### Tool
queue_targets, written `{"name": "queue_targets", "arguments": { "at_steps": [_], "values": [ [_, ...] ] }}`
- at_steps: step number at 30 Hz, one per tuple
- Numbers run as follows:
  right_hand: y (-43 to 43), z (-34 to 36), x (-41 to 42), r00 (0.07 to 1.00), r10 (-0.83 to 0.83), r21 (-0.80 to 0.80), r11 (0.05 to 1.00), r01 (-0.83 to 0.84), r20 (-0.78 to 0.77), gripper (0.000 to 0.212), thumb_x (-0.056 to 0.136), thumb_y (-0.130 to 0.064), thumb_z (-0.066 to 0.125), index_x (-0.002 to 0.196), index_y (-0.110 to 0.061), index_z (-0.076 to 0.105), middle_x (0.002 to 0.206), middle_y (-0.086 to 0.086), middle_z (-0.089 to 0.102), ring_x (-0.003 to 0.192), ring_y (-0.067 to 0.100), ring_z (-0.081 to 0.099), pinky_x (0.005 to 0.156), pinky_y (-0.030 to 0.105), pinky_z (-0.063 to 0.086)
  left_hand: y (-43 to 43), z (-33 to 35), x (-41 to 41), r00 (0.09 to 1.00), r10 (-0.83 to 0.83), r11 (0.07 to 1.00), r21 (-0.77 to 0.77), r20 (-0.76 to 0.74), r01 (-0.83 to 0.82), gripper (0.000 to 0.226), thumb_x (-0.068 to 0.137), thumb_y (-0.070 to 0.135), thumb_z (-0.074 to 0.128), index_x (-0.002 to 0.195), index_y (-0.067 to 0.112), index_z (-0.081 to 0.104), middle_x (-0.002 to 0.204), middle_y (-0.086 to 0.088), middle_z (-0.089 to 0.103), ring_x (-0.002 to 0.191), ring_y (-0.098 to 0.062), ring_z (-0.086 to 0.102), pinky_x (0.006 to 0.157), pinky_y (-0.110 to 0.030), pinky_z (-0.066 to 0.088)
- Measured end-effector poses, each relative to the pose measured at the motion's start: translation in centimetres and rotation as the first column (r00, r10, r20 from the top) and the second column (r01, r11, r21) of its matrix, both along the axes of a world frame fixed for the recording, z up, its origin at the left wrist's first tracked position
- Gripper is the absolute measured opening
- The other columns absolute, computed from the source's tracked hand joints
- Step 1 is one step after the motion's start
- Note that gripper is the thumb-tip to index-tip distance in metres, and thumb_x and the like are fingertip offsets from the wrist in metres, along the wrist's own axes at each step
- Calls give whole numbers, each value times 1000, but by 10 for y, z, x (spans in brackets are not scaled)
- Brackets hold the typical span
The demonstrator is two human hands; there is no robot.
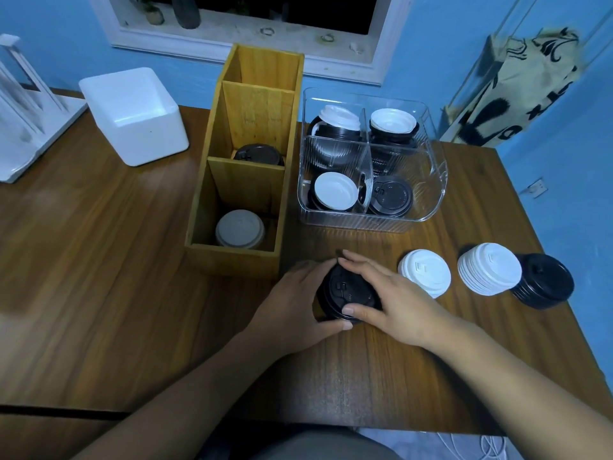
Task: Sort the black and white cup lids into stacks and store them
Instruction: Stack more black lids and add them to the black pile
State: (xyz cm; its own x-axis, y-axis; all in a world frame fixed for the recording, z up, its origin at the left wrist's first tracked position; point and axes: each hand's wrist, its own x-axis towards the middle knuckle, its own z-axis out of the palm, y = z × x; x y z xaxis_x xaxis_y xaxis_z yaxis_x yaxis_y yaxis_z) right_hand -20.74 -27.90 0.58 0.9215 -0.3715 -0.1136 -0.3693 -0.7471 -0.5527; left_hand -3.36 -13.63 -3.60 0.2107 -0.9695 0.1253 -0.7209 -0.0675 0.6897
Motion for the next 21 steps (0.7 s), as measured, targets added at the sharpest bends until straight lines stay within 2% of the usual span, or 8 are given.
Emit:
{"name": "queue_targets", "arguments": {
  "at_steps": [4, 9, 11, 13, 15, 17, 19, 21],
  "values": [
    [1, -4, -1, 1000, 2, 25, 1000, -3, 28, 75, 91, -72, 47, 155, -42, 22, 163, -28, 13, 146, -5, 27, 114, 28, 38, 0, 2, -1, 999, -23, 999, -26, 31, 24, 94, 80, 65, 73, 155, 23, 36, 146, 10, 47, 136, -7, 40, 113, -25, 33],
    [-2, 4, -3, 998, -18, 121, 993, 10, 63, 64, 100, -53, 48, 157, -33, 26, 163, -18, 24, 147, -7, 22, 120, 21, 26, 1, 2, -1, 999, -8, 1000, -22, 35, 9, 87, 85, 67, 67, 154, 23, 38, 148, 8, 48, 138, -8, 40, 114, -30, 36],
    [-8, 18, -1, 990, -64, 50, 997, 58, 129, 57, 102, -47, 48, 154, -28, 36, 158, -13, 37, 144, -4, 31, 118, 19, 27, 2, 3, 0, 999, 24, 1000, -9, 43, -23, 90, 85, 69, 65, 156, 21, 37, 152, 6, 45, 141, -9, 37, 116, -32, 36],
    [-22, 36, 2, 972, -76, -95, 990, 99, 223, 44, 103, -37, 53, 144, -21, 52, 143, -9, 54, 131, 0, 48, 108, 15, 36, 1, 4, 1, 998, 52, 999, 9, 27, -52, 92, 84, 68, 65, 157, 22, 33, 156, 7, 40, 145, -8, 32, 118, -32, 34],
    [-42, 56, 7, 954, -73, -253, 956, 150, 290, 30, 102, -27, 58, 130, -17, 63, 125, -5, 66, 113, 7, 60, 98, 20, 46, 1, 6, 2, 998, 66, 997, 30, 10, -66, 94, 84, 65, 65, 159, 22, 28, 160, 8, 34, 147, -7, 27, 121, -32, 30],
    [-63, 72, 15, 945, -90, -361, 909, 207, 314, 23, 98, -19, 63, 120, -14, 68, 112, -1, 69, 99, 11, 62, 91, 27, 48, 0, 7, 3, 997, 83, 995, 52, -8, -82, 95, 84, 62, 67, 160, 23, 24, 162, 9, 31, 148, -6, 24, 121, -29, 27],
    [-85, 84, 29, 956, -122, -441, 867, 233, 266, 24, 94, -13, 66, 117, -13, 69, 110, 3, 69, 98, 17, 63, 91, 29, 48, 0, 6, 2, 995, 97, 994, 59, -24, -95, 96, 84, 59, 67, 161, 23, 23, 162, 8, 29, 148, -5, 23, 120, -25, 23],
    [-108, 92, 47, 982, -173, -503, 844, 187, 74, 35, 90, -14, 67, 125, -14, 65, 121, 7, 65, 111, 27, 62, 98, 37, 49, -1, 7, 2, 995, 98, 994, 61, -33, -95, 96, 84, 59, 66, 161, 23, 21, 163, 8, 28, 148, -3, 21, 117, -20, 18]
  ]
}}
